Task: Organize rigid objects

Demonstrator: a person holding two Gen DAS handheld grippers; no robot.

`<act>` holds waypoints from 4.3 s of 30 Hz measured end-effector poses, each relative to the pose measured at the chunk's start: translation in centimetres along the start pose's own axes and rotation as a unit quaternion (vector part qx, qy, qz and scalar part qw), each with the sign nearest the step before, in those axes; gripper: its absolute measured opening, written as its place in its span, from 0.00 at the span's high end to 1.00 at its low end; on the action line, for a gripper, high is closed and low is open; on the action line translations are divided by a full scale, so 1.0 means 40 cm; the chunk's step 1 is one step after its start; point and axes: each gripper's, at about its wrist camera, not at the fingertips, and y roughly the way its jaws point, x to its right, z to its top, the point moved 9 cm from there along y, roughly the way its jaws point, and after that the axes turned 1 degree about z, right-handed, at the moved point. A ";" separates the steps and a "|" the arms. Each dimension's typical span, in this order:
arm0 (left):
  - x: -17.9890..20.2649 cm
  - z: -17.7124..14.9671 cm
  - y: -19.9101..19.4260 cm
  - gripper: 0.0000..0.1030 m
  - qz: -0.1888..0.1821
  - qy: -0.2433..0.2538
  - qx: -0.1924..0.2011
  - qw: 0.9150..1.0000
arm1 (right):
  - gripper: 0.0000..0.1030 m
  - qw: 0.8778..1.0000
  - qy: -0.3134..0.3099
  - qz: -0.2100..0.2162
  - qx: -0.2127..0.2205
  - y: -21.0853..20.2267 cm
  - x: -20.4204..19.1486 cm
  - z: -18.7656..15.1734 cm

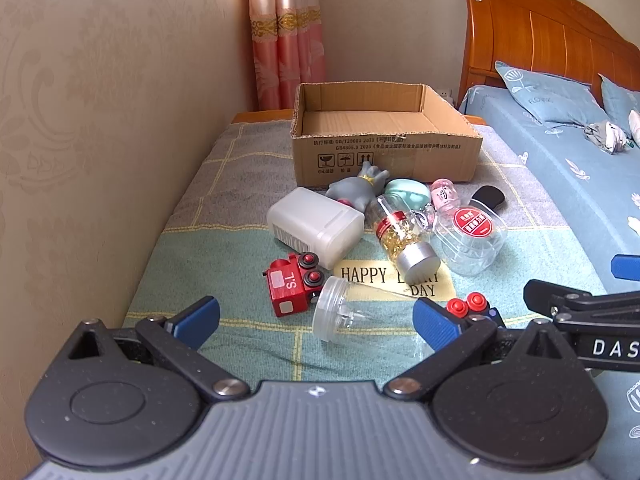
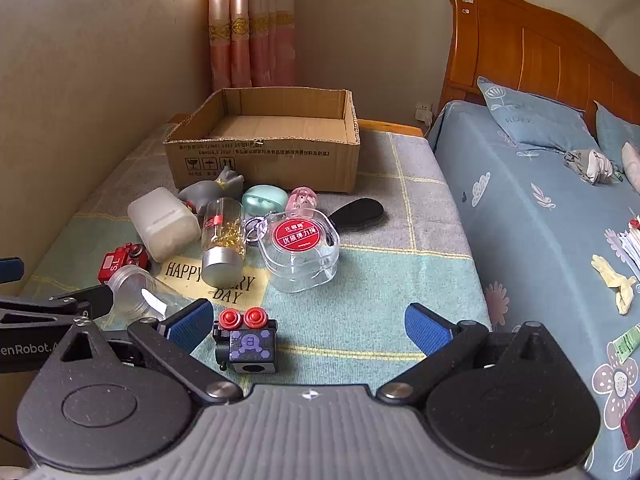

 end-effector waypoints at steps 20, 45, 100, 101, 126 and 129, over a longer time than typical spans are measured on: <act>0.003 0.003 0.001 0.01 -0.001 -0.001 0.000 1.000 | 0.00 1.000 0.002 0.003 0.002 -0.011 0.000 0.008; 0.005 0.007 0.004 0.01 -0.011 -0.001 0.000 1.000 | 0.00 1.000 -0.004 0.008 0.007 -0.010 -0.005 0.012; 0.082 -0.051 0.166 0.01 -0.150 0.124 -0.040 0.980 | 0.00 0.994 -0.073 0.067 -0.046 0.260 0.062 -0.080; 0.089 -0.054 0.171 0.01 -0.152 0.128 -0.043 0.979 | 0.00 0.994 -0.072 0.066 -0.045 0.260 0.068 -0.080; 0.145 -0.045 0.241 0.13 -0.175 0.131 -0.060 0.974 | 0.00 0.986 -0.121 0.116 -0.017 0.268 0.037 -0.072; 0.142 -0.042 0.239 0.13 -0.175 0.129 -0.058 0.974 | 0.00 0.982 -0.136 0.128 -0.017 0.271 0.021 -0.068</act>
